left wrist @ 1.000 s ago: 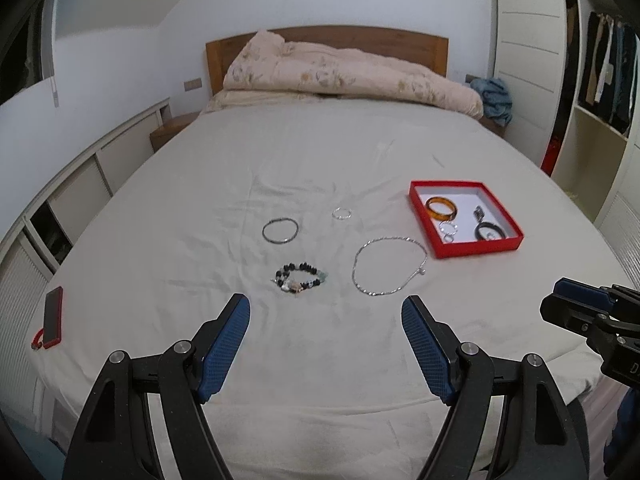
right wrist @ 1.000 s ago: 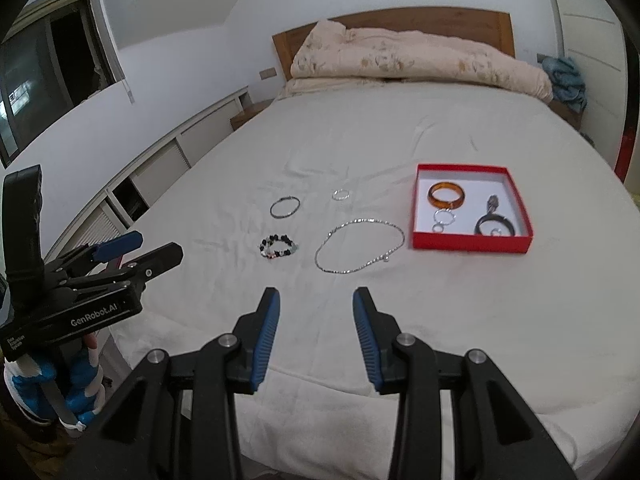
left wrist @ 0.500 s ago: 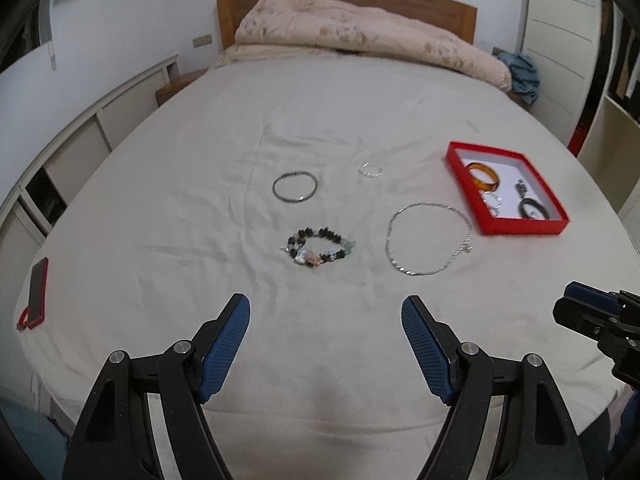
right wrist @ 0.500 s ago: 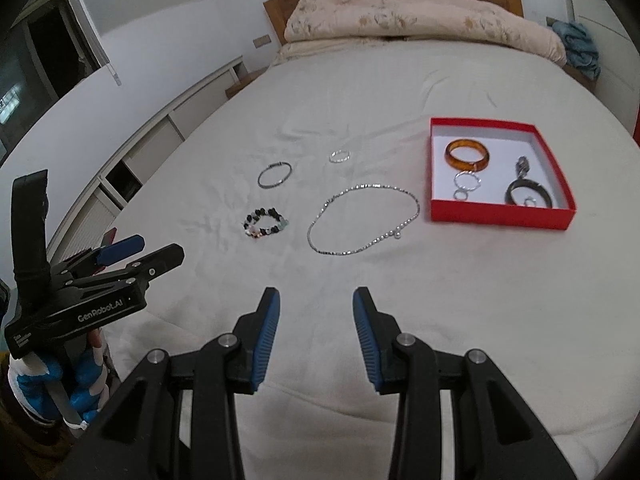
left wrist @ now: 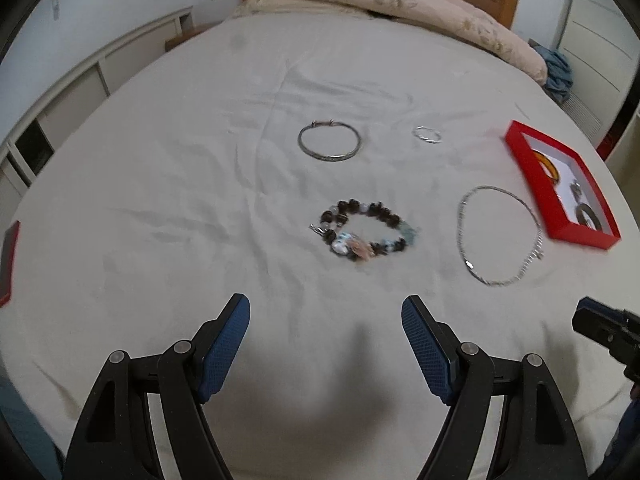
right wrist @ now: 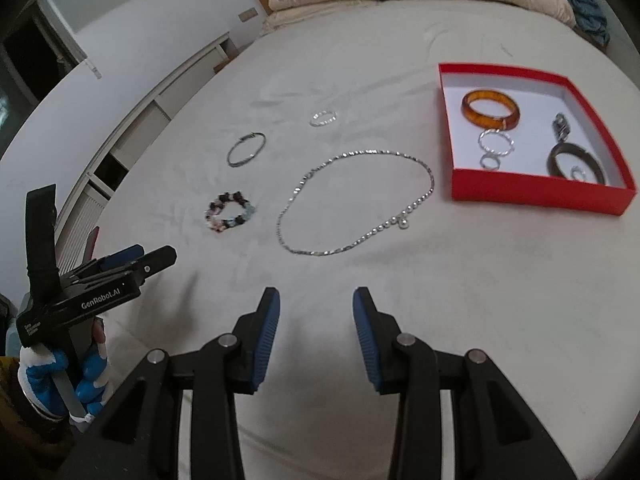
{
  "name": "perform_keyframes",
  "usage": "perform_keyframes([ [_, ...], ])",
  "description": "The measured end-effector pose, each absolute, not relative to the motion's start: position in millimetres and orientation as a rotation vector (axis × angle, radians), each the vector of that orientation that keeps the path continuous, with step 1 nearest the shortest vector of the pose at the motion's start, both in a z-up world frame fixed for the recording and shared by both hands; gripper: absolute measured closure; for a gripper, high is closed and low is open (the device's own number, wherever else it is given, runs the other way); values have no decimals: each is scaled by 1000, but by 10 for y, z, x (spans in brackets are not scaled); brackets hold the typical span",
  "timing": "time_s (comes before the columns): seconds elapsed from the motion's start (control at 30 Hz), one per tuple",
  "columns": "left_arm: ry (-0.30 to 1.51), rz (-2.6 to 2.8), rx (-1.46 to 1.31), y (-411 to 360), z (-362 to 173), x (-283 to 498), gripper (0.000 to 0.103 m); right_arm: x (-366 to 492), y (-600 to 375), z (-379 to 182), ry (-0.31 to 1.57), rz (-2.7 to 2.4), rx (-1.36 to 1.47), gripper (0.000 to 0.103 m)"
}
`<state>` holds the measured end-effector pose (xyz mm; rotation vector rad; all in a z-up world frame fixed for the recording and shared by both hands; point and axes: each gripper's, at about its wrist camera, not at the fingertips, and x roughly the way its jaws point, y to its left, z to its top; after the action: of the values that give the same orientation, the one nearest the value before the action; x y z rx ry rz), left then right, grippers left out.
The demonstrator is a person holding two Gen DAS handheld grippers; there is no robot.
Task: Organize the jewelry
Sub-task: 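Grasp the dark beaded bracelet with left gripper while right gripper grasps the silver chain necklace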
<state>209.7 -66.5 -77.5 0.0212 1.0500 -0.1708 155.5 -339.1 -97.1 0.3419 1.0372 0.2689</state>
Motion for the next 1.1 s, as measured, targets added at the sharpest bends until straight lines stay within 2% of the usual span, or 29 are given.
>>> perform_keyframes([
  [0.2, 1064, -161, 12, -658, -950, 2450, 26, 1786, -3484, -1190, 1050, 256, 381, 67],
  [0.4, 1088, -179, 56, -735, -1148, 2694, 34, 1948, -3653, -1392, 1053, 233, 455, 67],
  [0.77, 1053, -237, 128, -792, -1224, 2824, 36, 2264, -3644, -1609, 990, 281, 571, 66],
  [0.9, 1036, -248, 131, -816, -1249, 2875, 40, 2371, -3597, -1648, 962, 289, 584, 66],
  [1.1, 1008, -254, 142, -921, -1262, 2961, 50, 2521, -3398, -1653, 953, 281, 460, 66],
])
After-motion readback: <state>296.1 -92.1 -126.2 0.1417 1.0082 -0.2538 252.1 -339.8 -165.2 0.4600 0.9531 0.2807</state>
